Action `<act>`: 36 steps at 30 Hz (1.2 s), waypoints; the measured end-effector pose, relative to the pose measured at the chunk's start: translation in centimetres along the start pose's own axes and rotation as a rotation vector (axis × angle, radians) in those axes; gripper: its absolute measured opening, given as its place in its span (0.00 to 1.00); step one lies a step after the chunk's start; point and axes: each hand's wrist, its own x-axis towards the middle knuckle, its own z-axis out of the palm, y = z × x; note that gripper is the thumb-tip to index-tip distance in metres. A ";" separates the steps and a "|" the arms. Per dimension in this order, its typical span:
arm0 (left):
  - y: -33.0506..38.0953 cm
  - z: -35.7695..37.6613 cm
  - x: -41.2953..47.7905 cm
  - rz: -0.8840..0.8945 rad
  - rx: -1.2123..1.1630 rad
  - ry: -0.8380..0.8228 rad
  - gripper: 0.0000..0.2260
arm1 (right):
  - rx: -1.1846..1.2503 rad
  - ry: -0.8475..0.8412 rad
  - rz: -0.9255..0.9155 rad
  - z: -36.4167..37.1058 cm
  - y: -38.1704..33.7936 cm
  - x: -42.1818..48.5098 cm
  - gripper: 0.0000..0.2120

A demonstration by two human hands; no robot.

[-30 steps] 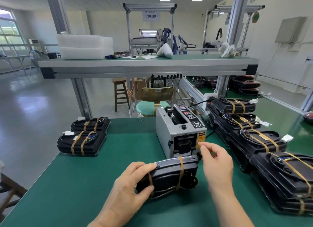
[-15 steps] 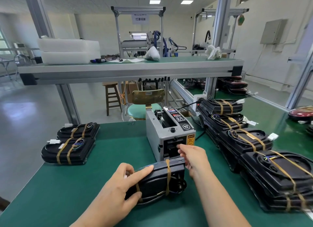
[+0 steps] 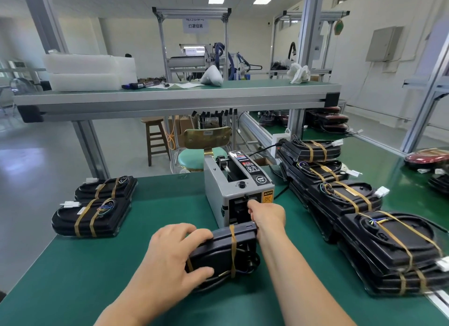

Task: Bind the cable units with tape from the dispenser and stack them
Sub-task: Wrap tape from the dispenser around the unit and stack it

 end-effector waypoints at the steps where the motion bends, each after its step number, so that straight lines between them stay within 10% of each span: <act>1: 0.6 0.1 0.5 0.012 0.020 0.008 0.19 | 0.013 -0.003 -0.005 -0.1 0.1 -0.1 0.11; 15: 3.0 1.9 3.1 0.016 0.255 -0.075 0.27 | 0.463 -0.204 -0.094 -5.1 2.6 -7.6 0.06; 36: 2.9 2.1 2.8 -0.009 0.158 -0.047 0.25 | 0.416 -0.176 -0.125 -4.4 3.8 -8.9 0.08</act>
